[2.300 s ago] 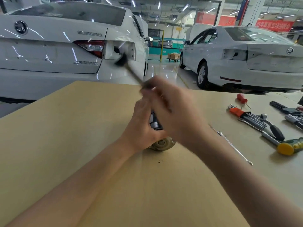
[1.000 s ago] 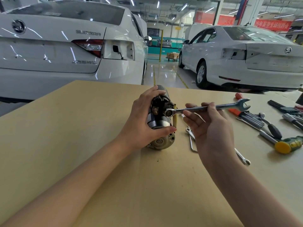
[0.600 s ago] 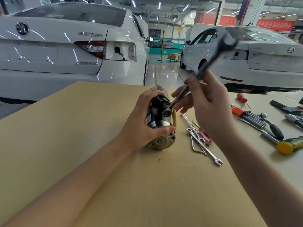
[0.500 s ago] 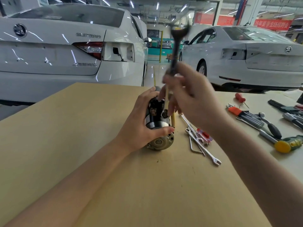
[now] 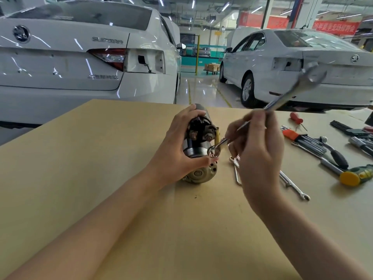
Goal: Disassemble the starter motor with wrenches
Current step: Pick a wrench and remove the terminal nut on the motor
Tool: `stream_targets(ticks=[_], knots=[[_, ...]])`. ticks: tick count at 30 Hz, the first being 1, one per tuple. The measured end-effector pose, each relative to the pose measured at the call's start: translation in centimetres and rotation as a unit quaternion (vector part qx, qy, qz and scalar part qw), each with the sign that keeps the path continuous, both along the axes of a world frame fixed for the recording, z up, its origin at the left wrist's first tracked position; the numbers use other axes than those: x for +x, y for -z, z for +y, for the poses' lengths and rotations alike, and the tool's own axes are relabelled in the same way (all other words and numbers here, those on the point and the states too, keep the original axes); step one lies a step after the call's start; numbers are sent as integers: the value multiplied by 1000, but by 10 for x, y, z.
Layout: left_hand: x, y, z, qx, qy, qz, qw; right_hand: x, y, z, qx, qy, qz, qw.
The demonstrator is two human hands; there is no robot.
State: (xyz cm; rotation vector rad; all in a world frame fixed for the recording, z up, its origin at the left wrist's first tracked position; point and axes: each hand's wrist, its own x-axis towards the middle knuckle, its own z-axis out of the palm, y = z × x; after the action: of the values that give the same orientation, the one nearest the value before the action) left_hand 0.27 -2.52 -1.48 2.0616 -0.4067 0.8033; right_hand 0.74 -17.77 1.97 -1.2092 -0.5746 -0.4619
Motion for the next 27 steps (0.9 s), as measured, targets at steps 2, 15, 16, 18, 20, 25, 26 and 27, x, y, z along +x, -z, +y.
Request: stream_targets(ticks=[2, 15, 16, 18, 20, 25, 26, 27], knots=[[-1, 1, 0, 9, -14, 13, 1000, 9, -1, -5, 89, -60, 154, 982], [-2, 0, 0, 14, -6, 0, 1000, 8, -1, -7, 196, -147, 263, 933], [-2, 0, 0, 13, -8, -2, 1000, 7, -2, -7, 195, -145, 259, 935], [-2, 1, 0, 12, -12, 4, 1000, 4, -2, -7, 175, -128, 240, 946], [-2, 1, 0, 13, -11, 7, 1000, 2, -5, -6, 113, -86, 190, 971], [-4, 0, -1, -8, -12, -3, 1000, 7, -35, -3, -145, -57, 6, 988], [-3, 0, -1, -5, -9, -10, 1000, 8, -42, 0, -207, -57, -40, 976], [-3, 1, -1, -4, -7, -7, 1000, 7, -46, 5, -273, -49, -93, 956]])
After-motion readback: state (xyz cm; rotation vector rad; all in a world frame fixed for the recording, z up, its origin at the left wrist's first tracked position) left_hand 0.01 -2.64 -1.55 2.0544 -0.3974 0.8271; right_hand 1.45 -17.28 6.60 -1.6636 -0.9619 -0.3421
